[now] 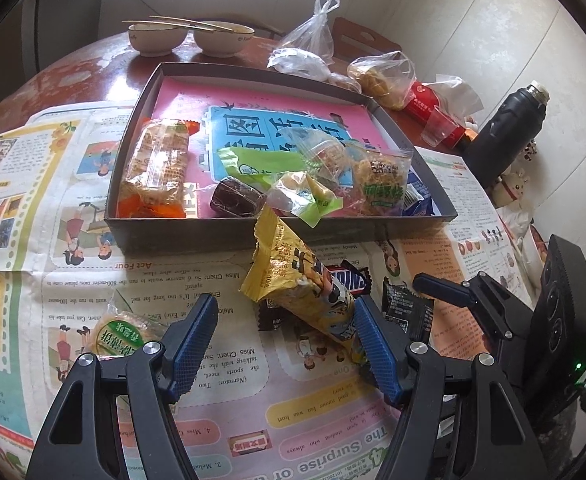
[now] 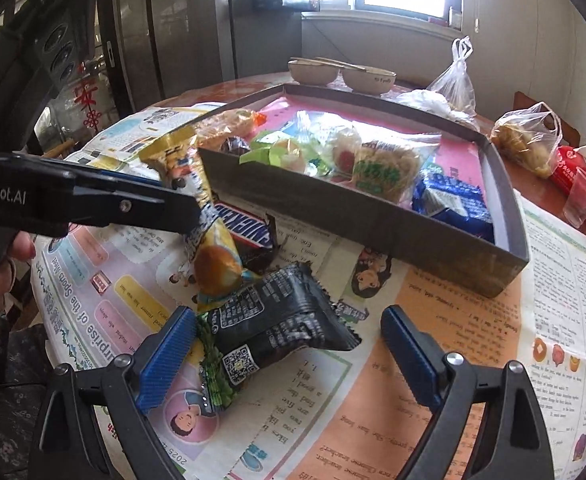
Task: Organize snacks
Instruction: 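Grasp the yellow snack bag with the left tool while the right grasps the black pea-snack bag, then carry the yellow bag with the left tool while the right carries the black bag over the tray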
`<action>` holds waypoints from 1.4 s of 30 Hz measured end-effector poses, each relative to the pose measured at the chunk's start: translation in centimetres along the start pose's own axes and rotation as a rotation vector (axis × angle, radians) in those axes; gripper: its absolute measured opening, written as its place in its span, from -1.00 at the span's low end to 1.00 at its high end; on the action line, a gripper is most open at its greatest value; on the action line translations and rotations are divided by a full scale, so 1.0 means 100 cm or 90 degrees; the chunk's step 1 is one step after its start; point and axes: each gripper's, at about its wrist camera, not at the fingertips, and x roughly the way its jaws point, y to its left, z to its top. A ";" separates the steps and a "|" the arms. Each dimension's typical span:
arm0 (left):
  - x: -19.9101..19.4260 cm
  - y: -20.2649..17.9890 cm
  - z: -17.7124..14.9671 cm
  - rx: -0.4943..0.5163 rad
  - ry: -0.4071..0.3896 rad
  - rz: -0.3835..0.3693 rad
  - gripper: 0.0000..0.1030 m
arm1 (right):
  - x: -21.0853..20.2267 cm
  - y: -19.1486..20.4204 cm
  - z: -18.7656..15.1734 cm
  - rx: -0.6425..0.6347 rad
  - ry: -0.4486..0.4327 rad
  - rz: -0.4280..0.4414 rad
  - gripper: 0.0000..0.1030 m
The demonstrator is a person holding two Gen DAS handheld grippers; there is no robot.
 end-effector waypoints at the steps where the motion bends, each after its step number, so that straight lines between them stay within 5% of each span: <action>1: 0.000 0.000 0.000 -0.001 0.000 -0.001 0.40 | 0.000 0.001 0.000 -0.004 0.000 -0.004 0.82; 8: 0.004 -0.004 0.003 0.002 -0.002 -0.005 0.40 | -0.001 0.011 0.001 -0.027 -0.014 -0.002 0.46; 17: 0.016 -0.007 0.005 -0.009 0.011 -0.034 0.37 | -0.005 0.010 -0.001 -0.031 -0.014 -0.003 0.22; 24: 0.017 -0.008 0.005 -0.012 0.009 -0.048 -0.14 | -0.007 -0.008 0.001 0.015 -0.014 -0.013 0.03; 33: 0.010 -0.006 0.000 -0.002 0.013 -0.050 -0.26 | -0.008 -0.019 0.000 0.036 -0.020 -0.009 -0.01; 42: -0.012 0.003 0.000 -0.008 -0.018 -0.056 -0.62 | -0.010 -0.026 0.003 0.071 -0.030 -0.013 -0.13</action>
